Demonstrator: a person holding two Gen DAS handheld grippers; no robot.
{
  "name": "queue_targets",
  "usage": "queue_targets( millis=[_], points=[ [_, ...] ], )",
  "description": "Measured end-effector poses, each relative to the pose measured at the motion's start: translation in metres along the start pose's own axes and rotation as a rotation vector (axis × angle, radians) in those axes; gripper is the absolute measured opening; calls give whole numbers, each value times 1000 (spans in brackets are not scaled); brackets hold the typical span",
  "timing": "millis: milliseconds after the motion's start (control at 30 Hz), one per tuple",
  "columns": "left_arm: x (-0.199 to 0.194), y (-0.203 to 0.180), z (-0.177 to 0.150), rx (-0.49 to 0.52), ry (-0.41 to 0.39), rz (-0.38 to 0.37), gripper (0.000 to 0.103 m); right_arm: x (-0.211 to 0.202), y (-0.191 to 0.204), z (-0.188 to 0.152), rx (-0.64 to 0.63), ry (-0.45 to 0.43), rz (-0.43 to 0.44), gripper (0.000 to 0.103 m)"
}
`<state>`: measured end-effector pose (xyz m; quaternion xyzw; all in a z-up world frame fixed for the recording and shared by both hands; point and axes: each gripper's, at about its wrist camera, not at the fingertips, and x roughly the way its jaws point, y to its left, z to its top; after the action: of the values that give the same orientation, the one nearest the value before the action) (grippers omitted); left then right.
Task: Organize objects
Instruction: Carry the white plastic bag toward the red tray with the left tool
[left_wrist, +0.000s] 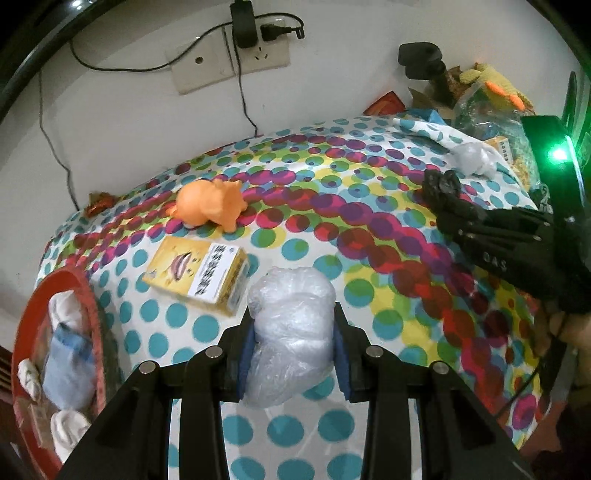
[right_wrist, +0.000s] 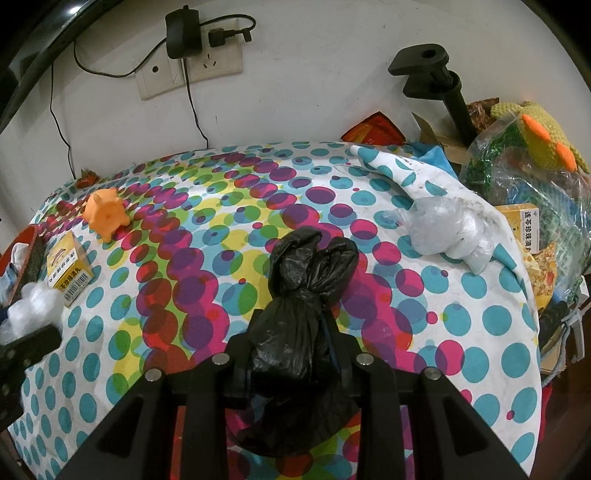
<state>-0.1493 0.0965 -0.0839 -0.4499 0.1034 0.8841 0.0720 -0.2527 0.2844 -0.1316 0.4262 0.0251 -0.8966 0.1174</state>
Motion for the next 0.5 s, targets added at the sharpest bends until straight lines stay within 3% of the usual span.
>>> queue_targets(
  millis=[267,500],
  points=[
    [-20,12,-17,-35,-2,17,33,0,1,0,-11,2,-11,31],
    [-41,55,-28,-109,-20,61,33,1,2,0,-16,3,-18,31]
  ],
)
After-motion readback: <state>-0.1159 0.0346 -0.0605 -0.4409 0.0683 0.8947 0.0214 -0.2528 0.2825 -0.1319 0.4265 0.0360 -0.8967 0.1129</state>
